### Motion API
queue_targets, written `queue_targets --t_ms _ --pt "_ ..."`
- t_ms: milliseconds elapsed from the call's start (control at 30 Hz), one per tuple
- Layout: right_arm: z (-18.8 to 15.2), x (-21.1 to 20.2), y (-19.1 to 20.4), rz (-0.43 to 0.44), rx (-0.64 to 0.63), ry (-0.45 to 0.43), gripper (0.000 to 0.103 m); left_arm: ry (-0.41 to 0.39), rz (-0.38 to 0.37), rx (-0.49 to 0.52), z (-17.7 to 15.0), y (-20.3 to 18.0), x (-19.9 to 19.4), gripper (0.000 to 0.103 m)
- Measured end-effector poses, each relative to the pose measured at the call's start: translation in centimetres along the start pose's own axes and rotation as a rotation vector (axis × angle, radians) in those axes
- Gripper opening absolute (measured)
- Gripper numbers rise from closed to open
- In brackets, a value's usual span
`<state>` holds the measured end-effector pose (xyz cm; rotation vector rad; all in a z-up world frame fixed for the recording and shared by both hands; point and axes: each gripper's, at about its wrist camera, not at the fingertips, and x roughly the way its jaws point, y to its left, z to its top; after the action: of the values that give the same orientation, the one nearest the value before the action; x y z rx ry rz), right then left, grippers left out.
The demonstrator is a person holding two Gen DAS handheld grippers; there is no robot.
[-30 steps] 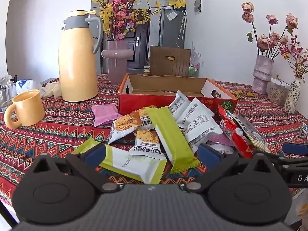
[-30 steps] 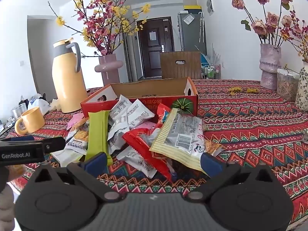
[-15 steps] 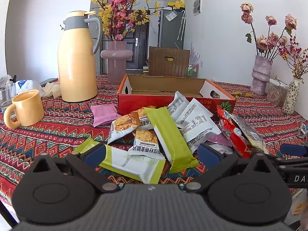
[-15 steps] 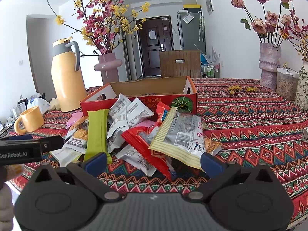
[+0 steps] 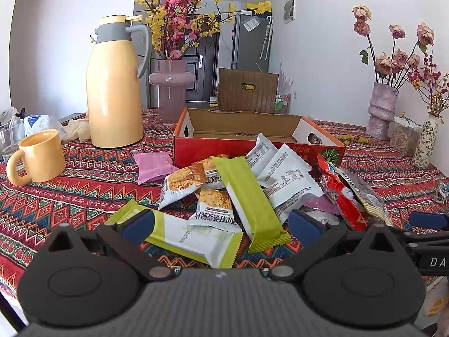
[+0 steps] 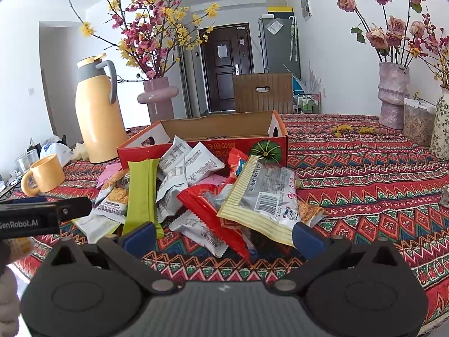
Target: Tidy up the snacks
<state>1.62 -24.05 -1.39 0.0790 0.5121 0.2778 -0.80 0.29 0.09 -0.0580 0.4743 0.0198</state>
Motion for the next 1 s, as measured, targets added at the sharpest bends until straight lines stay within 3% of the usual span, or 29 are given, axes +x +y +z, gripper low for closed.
queue_targets --t_ms 1000 --pt "-0.04 0.05 -0.02 0.001 0.000 -0.001 0.103 -0.003 -0.005 -0.010 0.03 0.20 -0.01 0.103"
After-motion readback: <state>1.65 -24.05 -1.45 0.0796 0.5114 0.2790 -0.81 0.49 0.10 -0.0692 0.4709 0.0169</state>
